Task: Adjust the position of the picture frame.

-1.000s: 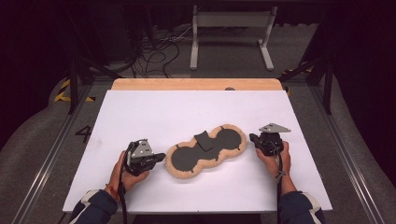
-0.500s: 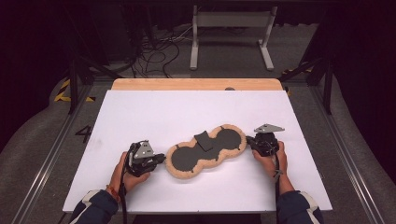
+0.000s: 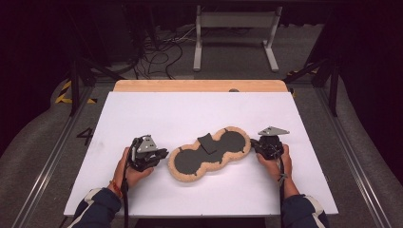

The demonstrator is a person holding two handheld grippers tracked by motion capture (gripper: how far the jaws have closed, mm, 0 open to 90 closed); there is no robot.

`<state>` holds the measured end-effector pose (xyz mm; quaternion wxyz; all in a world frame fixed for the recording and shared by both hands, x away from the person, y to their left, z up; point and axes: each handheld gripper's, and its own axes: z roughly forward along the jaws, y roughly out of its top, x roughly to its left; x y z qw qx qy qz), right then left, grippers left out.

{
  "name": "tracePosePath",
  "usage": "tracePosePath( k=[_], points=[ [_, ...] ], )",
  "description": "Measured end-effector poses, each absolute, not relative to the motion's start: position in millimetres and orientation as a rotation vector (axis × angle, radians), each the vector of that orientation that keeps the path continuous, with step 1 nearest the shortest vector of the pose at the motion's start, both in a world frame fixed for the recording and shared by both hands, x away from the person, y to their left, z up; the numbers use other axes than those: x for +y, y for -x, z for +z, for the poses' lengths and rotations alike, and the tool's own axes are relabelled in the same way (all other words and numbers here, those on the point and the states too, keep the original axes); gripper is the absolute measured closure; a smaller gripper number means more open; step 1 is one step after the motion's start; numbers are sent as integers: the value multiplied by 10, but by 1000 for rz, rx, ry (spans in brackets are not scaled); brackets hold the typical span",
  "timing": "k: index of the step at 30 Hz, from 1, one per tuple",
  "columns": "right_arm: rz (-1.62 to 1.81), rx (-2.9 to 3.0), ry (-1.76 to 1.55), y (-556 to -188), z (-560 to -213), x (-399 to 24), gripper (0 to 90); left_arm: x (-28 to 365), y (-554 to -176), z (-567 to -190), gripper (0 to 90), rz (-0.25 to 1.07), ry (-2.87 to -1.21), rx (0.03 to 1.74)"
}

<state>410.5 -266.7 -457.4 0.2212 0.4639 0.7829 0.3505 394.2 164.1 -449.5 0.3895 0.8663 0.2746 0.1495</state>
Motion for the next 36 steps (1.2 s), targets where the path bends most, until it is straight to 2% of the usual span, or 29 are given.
tracePosePath(
  k=[10,18,24,36],
  points=[
    [936,2206,-1247,-3964,-4551,-2655,900,1521,-4180,-4555,811,363,-2212,758],
    [941,2246,-1179,-3830,-4556,-2640,900,1411,-4214,-4599,785,309,-2246,721],
    [949,2237,-1168,-3823,-4569,-2634,900,1424,-4192,-4602,867,244,-2251,675],
    [976,2261,-1147,-3856,-4574,-2656,900,1435,-4119,-4600,858,206,-2275,610]
  ],
)
